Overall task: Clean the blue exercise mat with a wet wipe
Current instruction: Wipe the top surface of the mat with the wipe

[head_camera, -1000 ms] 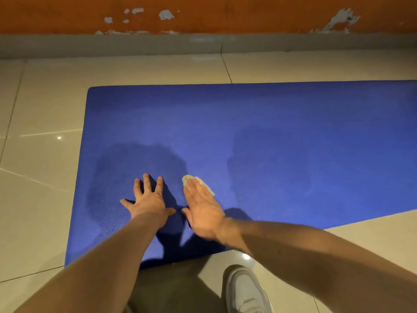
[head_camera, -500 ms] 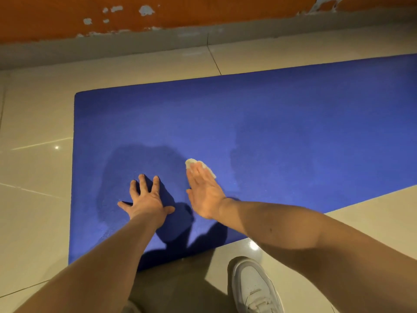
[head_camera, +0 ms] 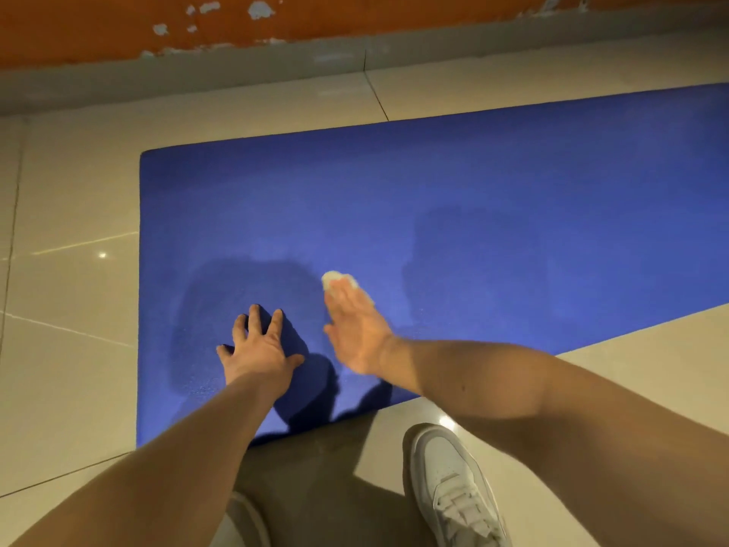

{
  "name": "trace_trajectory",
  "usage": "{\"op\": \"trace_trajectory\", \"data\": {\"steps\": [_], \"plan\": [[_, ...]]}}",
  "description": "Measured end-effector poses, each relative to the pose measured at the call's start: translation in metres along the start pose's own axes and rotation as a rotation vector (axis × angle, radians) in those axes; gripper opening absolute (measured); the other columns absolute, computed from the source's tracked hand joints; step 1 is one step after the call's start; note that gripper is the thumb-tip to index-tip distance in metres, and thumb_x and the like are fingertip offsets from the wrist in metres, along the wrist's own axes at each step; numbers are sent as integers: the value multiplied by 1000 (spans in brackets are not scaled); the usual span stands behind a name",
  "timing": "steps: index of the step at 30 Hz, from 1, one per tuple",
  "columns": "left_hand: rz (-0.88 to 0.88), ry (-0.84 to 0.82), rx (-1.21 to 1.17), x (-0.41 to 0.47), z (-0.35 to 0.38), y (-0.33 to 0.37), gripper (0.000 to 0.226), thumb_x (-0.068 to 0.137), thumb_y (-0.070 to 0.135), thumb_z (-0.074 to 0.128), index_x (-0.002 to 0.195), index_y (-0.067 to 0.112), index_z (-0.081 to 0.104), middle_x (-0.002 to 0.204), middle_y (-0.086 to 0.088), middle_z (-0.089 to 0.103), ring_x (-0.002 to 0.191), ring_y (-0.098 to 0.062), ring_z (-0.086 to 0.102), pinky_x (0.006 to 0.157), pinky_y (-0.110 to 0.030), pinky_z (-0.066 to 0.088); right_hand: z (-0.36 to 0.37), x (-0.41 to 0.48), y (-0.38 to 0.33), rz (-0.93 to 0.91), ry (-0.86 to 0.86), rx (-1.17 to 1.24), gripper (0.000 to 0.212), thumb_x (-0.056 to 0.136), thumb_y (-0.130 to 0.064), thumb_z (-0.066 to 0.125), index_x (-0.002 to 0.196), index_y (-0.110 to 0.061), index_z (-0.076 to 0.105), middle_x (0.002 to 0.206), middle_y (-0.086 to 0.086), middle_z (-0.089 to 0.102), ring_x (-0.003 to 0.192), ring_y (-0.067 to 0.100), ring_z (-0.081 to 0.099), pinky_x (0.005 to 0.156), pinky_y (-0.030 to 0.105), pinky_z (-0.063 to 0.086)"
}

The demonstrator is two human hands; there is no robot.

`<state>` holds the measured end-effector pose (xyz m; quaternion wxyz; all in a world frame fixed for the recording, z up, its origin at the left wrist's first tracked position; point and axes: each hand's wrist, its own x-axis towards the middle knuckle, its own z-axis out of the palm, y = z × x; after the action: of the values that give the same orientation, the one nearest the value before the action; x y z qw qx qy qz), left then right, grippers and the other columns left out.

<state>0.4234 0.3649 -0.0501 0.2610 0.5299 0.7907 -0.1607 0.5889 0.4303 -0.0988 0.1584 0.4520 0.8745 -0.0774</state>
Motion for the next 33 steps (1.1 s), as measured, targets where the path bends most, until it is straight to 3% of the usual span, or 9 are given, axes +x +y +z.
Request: {"op": "trace_trajectory", "data": {"steps": [3, 5, 8, 14, 17, 21, 24, 31, 33], "plan": [[-3, 0, -1, -13, 7, -7, 90, 94, 56, 56, 159, 36, -3, 166, 1, -16, 153, -27, -8, 119, -54, 19, 8, -30, -23, -179, 42, 13, 70, 108, -40, 17, 155, -2, -19, 162, 12, -29, 149, 30, -31, 124, 44, -12], [4, -13, 5, -19, 11, -10, 92, 94, 57, 57, 159, 37, -5, 165, 1, -18, 153, -27, -10, 119, -56, 18, 1, -31, -7, -235, 96, 124, 70, 108, -36, 29, 159, -7, -9, 167, 8, -17, 154, 25, -19, 126, 40, -6], [11, -31, 4, -24, 13, -12, 94, 93, 57, 59, 158, 37, -6, 165, 2, -19, 153, -26, -12, 119, -58, 19, -8, -31, 37, -33, 89, 357, 72, 104, -29, 44, 162, -11, 5, 170, 5, 3, 156, 24, 3, 127, 36, 2], [8, -43, 7, -41, 27, -13, 93, 94, 55, 58, 158, 37, -7, 165, 2, -21, 152, -26, -15, 117, -62, 21, -4, -35, 75, 334, 25, 307, 71, 109, -36, 24, 157, 0, -12, 166, 13, -19, 154, 30, -18, 125, 41, -8], [0, -36, -8, -38, 27, -11, 92, 94, 54, 59, 158, 37, -5, 165, 1, -21, 152, -27, -16, 116, -64, 20, 14, -50, 17, 122, 100, 229, 70, 107, -39, 16, 157, 5, -7, 166, 23, -7, 153, 40, -12, 125, 48, -5], [-13, -37, -13, -39, 29, -9, 92, 94, 53, 59, 158, 38, -6, 164, 1, -22, 152, -27, -17, 117, -65, 18, 29, -79, -27, -98, 53, 308, 70, 107, -39, 24, 159, -9, -12, 167, 5, -22, 152, 24, -25, 125, 39, -10], [-8, -26, -5, -37, 30, -10, 92, 94, 53, 59, 158, 38, -5, 164, 1, -21, 152, -27, -16, 116, -65, 19, 24, -81, -2, -126, 106, 288, 71, 107, -32, 35, 161, -12, -5, 169, 0, -14, 155, 18, -16, 127, 36, -3], [-10, -31, 1, -37, 31, -9, 91, 95, 52, 59, 158, 38, -5, 164, 0, -21, 152, -28, -16, 115, -66, 18, 17, -80, 69, 326, 10, 313, 71, 109, -38, 23, 158, -8, -18, 166, 2, -26, 154, 24, -21, 126, 42, 1], [-12, -32, -1, -36, 32, -9, 92, 95, 52, 59, 158, 37, -5, 164, 0, -22, 152, -28, -17, 116, -66, 17, 8, -81, 50, 365, 49, 462, 74, 107, -38, 32, 159, -5, -10, 167, 8, -19, 155, 28, -14, 126, 42, 4]]}}
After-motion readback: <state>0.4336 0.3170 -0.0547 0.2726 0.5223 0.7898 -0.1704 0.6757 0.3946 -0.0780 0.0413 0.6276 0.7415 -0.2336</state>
